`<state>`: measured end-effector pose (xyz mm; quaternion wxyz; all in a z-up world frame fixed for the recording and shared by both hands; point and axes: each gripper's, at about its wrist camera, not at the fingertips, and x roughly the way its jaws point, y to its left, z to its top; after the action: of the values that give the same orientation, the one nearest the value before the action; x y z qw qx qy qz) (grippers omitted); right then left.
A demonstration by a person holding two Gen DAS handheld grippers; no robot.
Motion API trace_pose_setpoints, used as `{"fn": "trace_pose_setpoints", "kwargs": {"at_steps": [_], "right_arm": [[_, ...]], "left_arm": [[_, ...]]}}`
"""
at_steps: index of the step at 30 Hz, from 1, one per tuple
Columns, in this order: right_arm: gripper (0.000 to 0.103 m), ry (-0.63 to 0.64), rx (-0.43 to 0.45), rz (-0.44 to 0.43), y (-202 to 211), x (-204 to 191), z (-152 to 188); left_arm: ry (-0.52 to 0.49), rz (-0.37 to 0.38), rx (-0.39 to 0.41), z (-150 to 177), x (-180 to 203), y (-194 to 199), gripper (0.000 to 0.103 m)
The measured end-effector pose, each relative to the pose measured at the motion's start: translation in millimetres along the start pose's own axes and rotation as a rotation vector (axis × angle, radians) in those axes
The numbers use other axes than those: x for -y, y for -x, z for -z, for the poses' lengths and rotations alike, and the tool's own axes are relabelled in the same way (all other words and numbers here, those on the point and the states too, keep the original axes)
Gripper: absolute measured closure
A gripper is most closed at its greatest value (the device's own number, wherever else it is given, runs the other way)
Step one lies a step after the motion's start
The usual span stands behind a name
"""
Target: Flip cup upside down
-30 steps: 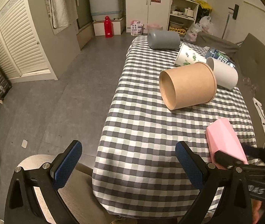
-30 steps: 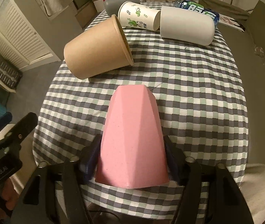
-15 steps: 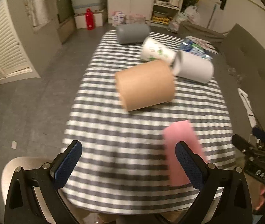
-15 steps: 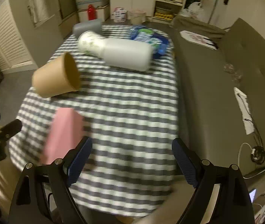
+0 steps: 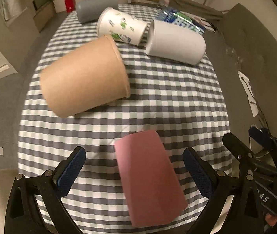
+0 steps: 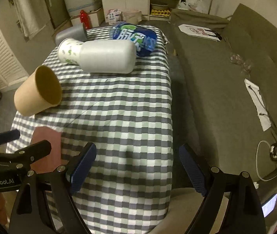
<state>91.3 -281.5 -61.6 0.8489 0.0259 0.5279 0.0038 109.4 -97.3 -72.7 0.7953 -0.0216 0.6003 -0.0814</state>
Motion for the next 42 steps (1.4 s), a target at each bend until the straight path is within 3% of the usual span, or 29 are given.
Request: {"fn": "trace_pose_setpoints", "kwargs": {"at_steps": [9,11,14,16,21,25,34,42], "right_arm": [[0.016,-0.056,-0.002,-0.007,-10,14,-5],[0.016,-0.061,0.0,-0.011,-11,14,-5],[0.016,-0.061,0.0,-0.006,-12,13,-6],[0.016,-0.057,0.001,0.003,-12,11,-7],[0.016,-0.052,0.011,0.019,-9,10,-6],[0.016,-0.067,0.031,0.025,-4,12,-4],[0.016,-0.077,0.083,0.028,5,14,-2],[0.016,-0.091,0.095,0.035,7,17,-1]], "left_arm": [[-0.01,0.049,-0.11,4,-1,-23,0.002],[-0.021,0.05,-0.122,5,-1,-27,0.009],[-0.026,0.103,-0.141,4,0,-29,0.029],[-0.04,0.102,-0.132,2,4,-28,0.035],[-0.093,0.073,-0.061,-10,21,-21,0.037],[-0.11,0.053,0.057,-13,24,-2,0.038],[-0.174,-0.093,0.441,0,27,5,0.04],[-0.218,-0.09,0.472,13,30,1,0.04]]}}
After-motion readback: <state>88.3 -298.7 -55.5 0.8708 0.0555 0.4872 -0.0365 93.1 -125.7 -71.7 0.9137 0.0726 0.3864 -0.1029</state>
